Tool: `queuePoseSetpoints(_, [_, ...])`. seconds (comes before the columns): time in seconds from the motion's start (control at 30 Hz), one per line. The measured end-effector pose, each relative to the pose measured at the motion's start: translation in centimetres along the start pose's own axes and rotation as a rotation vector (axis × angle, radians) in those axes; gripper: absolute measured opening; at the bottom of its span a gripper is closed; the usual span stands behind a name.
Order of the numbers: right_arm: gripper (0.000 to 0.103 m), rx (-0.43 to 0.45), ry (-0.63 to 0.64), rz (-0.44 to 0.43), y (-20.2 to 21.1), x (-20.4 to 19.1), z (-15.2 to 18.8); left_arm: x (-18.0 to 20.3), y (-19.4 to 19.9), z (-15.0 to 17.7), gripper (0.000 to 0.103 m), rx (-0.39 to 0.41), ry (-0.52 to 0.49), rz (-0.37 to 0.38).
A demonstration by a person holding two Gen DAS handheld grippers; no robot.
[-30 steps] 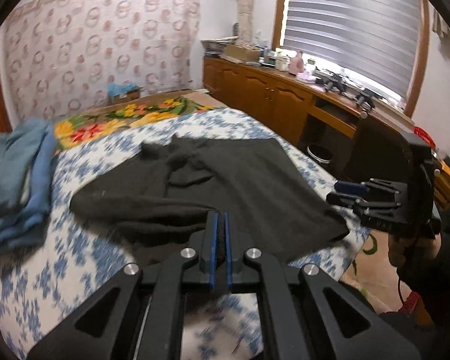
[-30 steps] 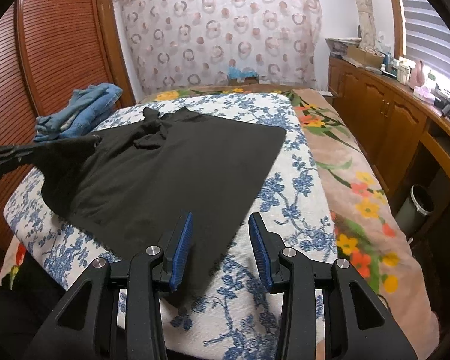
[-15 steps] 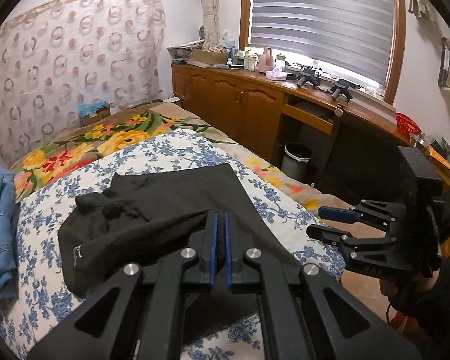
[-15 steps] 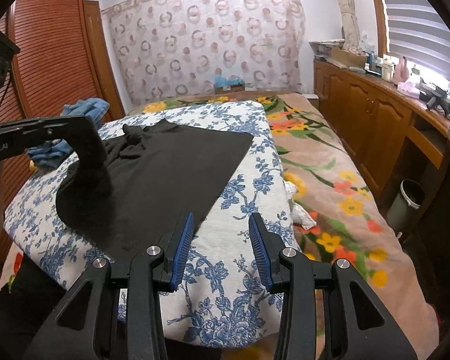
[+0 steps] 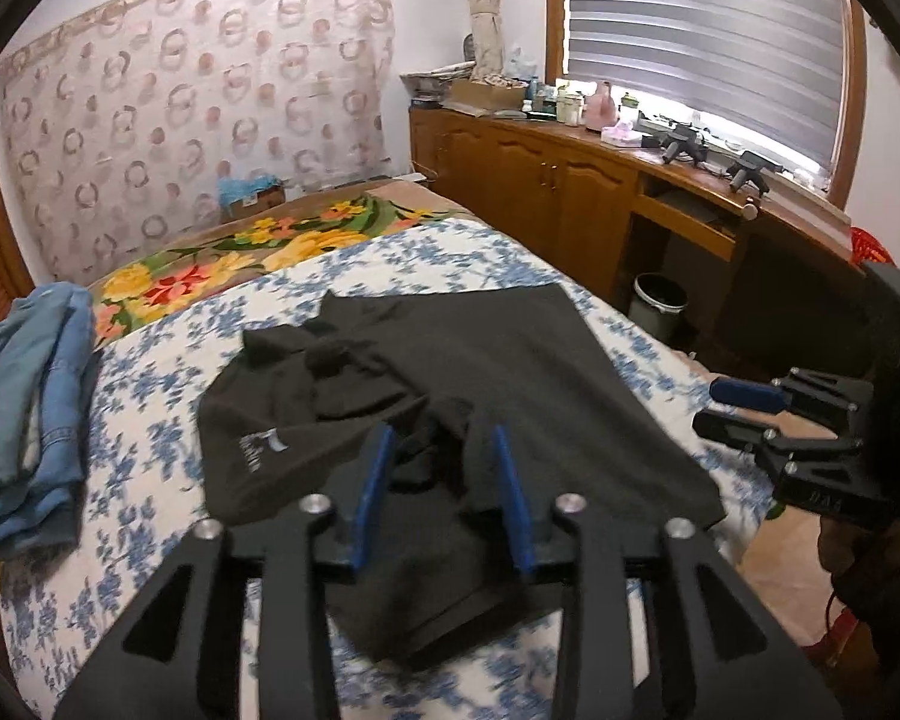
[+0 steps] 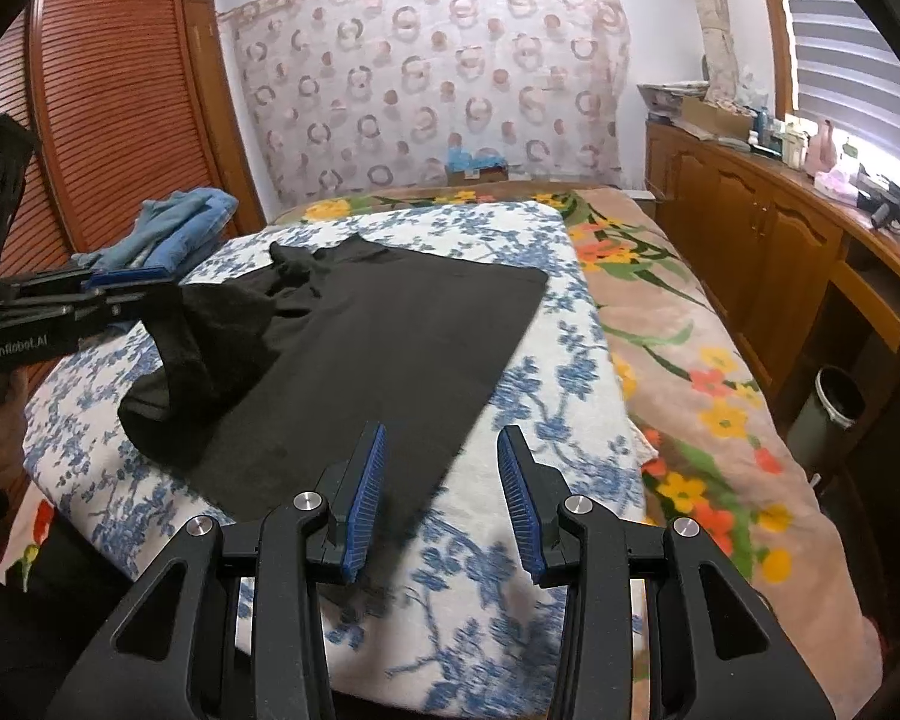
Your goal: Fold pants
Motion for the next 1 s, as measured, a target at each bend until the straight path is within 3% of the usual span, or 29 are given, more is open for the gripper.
queuePoseSetpoints(0.13, [0.039,-0.007,0.018,-0.015,-0.7,-1.4,-0.3,-1.1,0.5,0.9,0.044,-0.008,0.017,0.005])
queuePoseSetpoints(0.3, [0.039,-0.014,0.044,-0.033,-1.4,-3.1,-0.7,-2.0,2.1,1.6,0.062,0.022,0.048,0.035])
queuePoseSetpoints(0.53, [0.039,-0.018,0.053,-0.048,-2.1,-3.9,-0.9,-2.9,3.0,2.5,0.062,0.037,0.066,0.009])
queuePoseSetpoints(1.0, [0.035,-0.081,0.065,-0.11,-5.1,-5.9,-0.8,-4.7,0.7,6.1,0.062,-0.031,0.142,-0.021])
Point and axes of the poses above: each gripper's, at about its wrist camera, not at the fingertips, and y roughly against the way its jaws point, x to its right, z to its underside, the point moved 3 cm from there along -y, roughly the way its jaws point, and after that the axes turned 6 degrees about -y, right-handed, at the moved point
